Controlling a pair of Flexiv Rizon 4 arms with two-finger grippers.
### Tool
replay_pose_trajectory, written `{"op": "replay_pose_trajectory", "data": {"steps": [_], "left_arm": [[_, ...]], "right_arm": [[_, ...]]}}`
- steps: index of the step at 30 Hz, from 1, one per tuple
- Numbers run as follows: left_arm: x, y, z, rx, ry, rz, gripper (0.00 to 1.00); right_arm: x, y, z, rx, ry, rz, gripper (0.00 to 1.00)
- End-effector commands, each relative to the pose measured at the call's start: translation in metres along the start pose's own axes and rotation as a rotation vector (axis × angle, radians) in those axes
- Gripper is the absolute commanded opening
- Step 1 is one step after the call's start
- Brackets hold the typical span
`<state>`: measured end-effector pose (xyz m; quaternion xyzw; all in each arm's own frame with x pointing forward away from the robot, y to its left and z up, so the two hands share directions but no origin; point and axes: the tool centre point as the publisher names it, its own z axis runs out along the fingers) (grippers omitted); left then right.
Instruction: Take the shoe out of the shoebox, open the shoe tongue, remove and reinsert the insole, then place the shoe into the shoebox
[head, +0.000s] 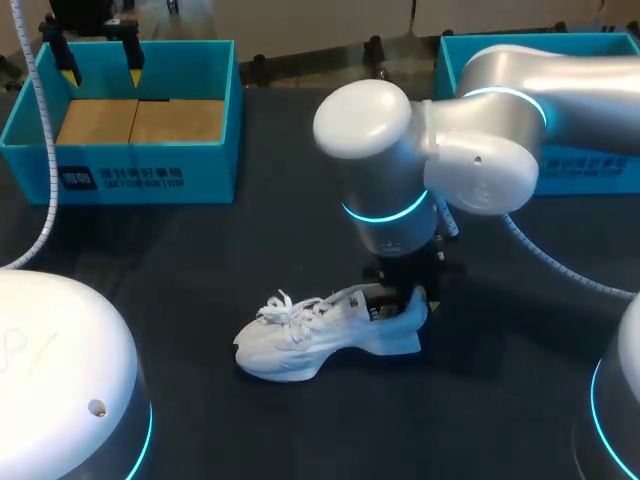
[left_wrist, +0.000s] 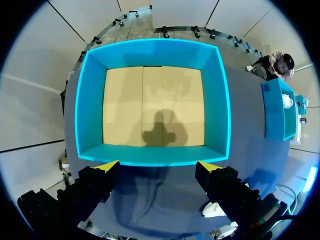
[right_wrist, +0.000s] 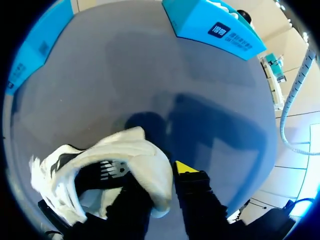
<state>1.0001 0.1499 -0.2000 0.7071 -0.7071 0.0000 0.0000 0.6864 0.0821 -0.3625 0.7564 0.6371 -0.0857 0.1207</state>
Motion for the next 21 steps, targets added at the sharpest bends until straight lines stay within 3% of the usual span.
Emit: {"op": "replay_pose_trajectory", "data": {"steps": [1, 2, 5, 15, 18, 20, 21], "left_arm": [[0.0, 0.0, 0.0, 0.0, 0.0, 0.0, 1.0], [0.0, 0.0, 0.0, 0.0, 0.0, 0.0, 1.0], [0.0, 0.0, 0.0, 0.0, 0.0, 0.0, 1.0], [0.0, 0.0, 0.0, 0.0, 0.0, 0.0, 1.0], [0.0, 0.0, 0.0, 0.0, 0.0, 0.0, 1.0], [0.0, 0.0, 0.0, 0.0, 0.0, 0.0, 1.0], [0.0, 0.0, 0.0, 0.0, 0.0, 0.0, 1.0]], "right_arm": [[0.01, -0.001, 0.003, 0.006, -0.029, 0.009, 0.24], [0.01, -0.001, 0.003, 0.006, -0.028, 0.009, 0.18], [0.011, -0.002, 0.002, 0.006, -0.027, 0.009, 0.18], [0.011, -0.004, -0.002, 0.0, -0.004, 0.018, 0.35], [0.01, -0.004, -0.008, -0.004, 0.022, 0.033, 0.5], [0.008, -0.004, -0.013, -0.002, 0.038, 0.038, 0.97], [0.006, -0.005, -0.015, 0.004, 0.054, 0.045, 1.0]]}}
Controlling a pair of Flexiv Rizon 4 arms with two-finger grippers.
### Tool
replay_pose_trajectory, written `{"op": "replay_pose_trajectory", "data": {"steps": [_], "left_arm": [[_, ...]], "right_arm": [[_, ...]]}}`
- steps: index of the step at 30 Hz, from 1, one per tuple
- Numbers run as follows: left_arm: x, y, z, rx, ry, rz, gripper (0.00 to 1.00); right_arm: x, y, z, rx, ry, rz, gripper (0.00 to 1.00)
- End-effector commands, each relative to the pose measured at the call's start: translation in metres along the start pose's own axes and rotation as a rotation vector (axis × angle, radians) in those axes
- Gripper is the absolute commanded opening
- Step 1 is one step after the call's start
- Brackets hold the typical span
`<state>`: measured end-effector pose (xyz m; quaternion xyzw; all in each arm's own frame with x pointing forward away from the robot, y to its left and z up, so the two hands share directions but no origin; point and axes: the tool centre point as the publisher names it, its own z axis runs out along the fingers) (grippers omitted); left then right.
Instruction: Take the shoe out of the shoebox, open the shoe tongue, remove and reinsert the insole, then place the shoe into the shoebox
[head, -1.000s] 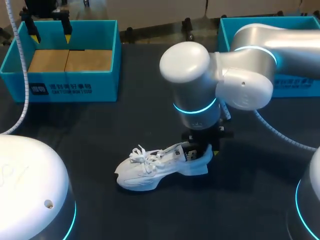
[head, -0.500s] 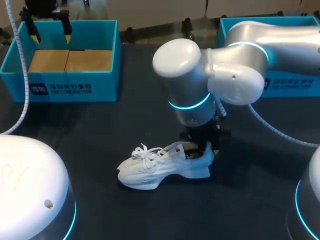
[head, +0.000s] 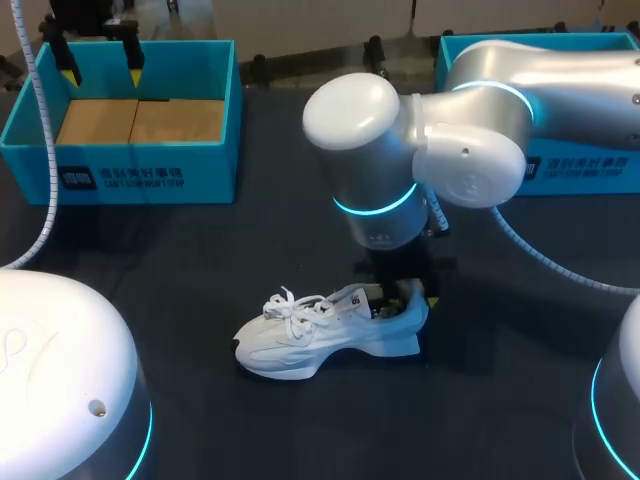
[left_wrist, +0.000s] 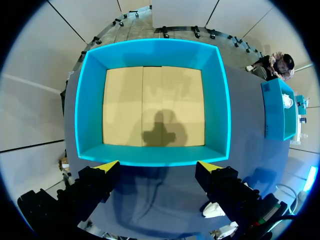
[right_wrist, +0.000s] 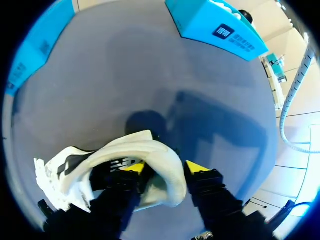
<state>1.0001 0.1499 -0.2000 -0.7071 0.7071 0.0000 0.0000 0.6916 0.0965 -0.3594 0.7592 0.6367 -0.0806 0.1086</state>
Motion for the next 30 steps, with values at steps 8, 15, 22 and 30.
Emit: {"op": "replay_pose_trajectory", "data": {"steps": [8, 15, 22, 30], "left_arm": [[0.0, 0.0, 0.0, 0.0, 0.0, 0.0, 1.0], [0.0, 0.0, 0.0, 0.0, 0.0, 0.0, 1.0], [0.0, 0.0, 0.0, 0.0, 0.0, 0.0, 1.0], [0.0, 0.0, 0.0, 0.0, 0.0, 0.0, 1.0]], "right_arm": [[-0.02, -0.002, -0.028, 0.022, 0.106, 0.072, 1.0], [-0.039, 0.005, -0.043, 0.068, 0.294, 0.059, 1.0], [-0.051, 0.008, -0.061, -0.025, 0.454, -0.07, 1.0], [-0.058, 0.021, -0.067, 0.003, 0.651, -0.167, 1.0]]}}
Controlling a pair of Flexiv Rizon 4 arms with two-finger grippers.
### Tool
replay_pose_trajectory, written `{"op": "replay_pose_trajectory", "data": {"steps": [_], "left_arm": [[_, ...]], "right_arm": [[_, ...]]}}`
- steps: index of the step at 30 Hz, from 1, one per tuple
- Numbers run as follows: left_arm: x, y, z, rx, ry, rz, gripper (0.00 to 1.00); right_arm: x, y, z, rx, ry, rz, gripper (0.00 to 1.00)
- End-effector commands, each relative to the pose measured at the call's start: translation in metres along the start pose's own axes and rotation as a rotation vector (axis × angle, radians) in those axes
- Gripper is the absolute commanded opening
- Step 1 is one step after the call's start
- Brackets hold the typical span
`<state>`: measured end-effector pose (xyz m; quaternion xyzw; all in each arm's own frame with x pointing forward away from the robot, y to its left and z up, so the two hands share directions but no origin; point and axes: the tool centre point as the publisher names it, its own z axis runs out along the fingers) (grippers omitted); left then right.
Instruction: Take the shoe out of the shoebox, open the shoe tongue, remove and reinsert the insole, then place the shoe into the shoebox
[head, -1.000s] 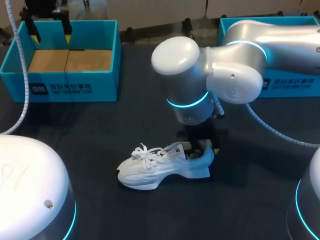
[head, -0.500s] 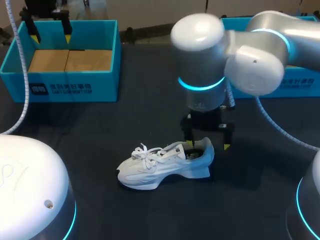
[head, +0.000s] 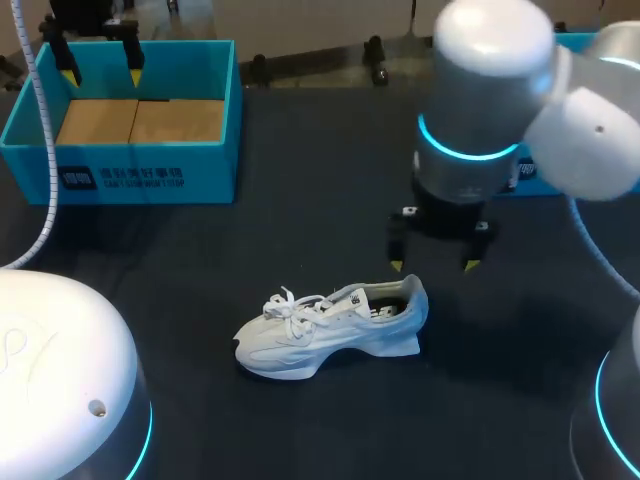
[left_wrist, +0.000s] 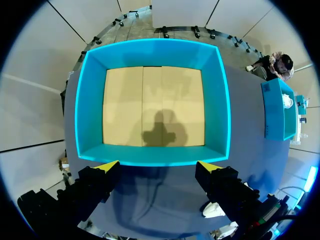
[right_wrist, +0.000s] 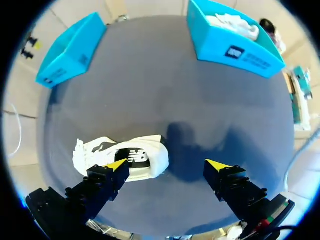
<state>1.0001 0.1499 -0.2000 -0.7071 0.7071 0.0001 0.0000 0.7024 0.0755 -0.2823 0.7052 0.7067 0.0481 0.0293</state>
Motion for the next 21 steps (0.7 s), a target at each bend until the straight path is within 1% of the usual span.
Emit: {"op": "replay_pose_trajectory", "data": {"steps": [1, 13, 14, 15, 16, 19, 21], "left_arm": [[0.0, 0.0, 0.0, 0.0, 0.0, 0.0, 1.0], [0.0, 0.0, 0.0, 0.0, 0.0, 0.0, 1.0], [0.0, 0.0, 0.0, 0.0, 0.0, 0.0, 1.0], [0.0, 0.0, 0.0, 0.0, 0.0, 0.0, 1.0], [0.0, 0.0, 0.0, 0.0, 0.0, 0.0, 1.0], [0.0, 0.0, 0.0, 0.0, 0.0, 0.0, 1.0], [0.0, 0.0, 0.0, 0.0, 0.0, 0.0, 1.0]], "right_arm": [[-0.021, 0.003, -0.005, 0.115, 0.353, 0.047, 1.0], [-0.021, 0.003, -0.005, 0.115, 0.353, 0.047, 1.0], [-0.021, 0.007, -0.002, 0.066, 0.354, -0.029, 1.0], [-0.024, 0.007, 0.0, 0.027, 0.361, -0.085, 1.0], [-0.026, 0.007, 0.001, -0.018, 0.392, -0.139, 1.0], [-0.034, 0.006, 0.002, -0.121, 0.44, -0.249, 1.0], [-0.036, 0.005, 0.003, -0.182, 0.418, -0.317, 1.0]]}}
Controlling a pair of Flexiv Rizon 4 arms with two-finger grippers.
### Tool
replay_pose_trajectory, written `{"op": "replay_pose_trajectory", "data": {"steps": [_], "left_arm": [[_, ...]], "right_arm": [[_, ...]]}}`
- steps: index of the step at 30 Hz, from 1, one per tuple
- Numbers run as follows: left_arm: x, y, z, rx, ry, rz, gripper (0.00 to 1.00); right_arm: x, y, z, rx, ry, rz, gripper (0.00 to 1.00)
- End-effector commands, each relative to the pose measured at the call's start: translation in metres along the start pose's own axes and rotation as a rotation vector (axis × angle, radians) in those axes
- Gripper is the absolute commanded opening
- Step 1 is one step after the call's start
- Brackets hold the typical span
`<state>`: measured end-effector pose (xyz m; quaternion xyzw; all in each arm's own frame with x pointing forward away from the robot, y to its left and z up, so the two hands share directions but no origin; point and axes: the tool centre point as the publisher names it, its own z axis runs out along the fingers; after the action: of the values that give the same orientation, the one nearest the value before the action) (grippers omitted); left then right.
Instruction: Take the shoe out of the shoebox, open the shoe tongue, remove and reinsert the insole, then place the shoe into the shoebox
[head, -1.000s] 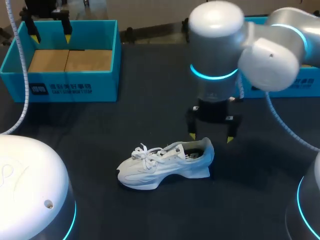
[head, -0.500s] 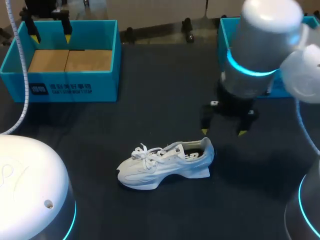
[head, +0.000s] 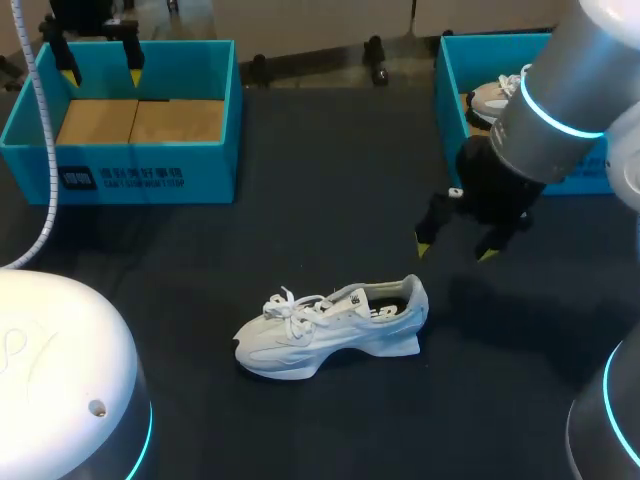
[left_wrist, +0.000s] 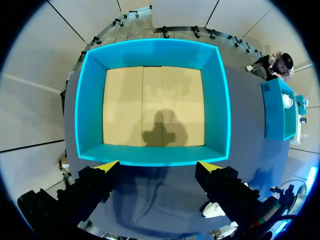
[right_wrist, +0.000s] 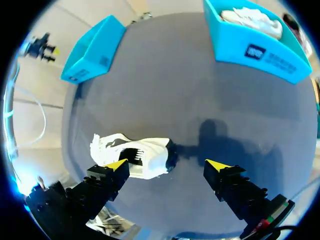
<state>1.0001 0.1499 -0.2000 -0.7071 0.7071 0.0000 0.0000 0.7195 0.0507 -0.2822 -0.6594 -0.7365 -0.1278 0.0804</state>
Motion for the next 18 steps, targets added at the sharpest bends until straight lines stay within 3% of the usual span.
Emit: {"op": "replay_pose_trajectory", "data": {"steps": [1, 4, 16, 18], "left_arm": [[-0.0001, 0.0001, 0.0, 0.0, 0.0, 0.0, 1.0], [-0.0001, 0.0001, 0.0, 0.0, 0.0, 0.0, 1.0], [-0.0001, 0.0001, 0.0, 0.0, 0.0, 0.0, 1.0], [-0.0001, 0.0001, 0.0, 0.0, 0.0, 0.0, 1.0]], "right_arm": [[-0.0107, -0.0129, 0.0, -0.232, 0.133, -0.3, 1.0], [-0.0151, -0.015, 0.0026, -0.333, 0.257, -0.467, 1.0], [-0.0151, -0.015, 0.0026, -0.333, 0.257, -0.467, 1.0], [-0.0097, -0.0089, 0.0081, -0.311, 0.198, -0.566, 1.0]]}}
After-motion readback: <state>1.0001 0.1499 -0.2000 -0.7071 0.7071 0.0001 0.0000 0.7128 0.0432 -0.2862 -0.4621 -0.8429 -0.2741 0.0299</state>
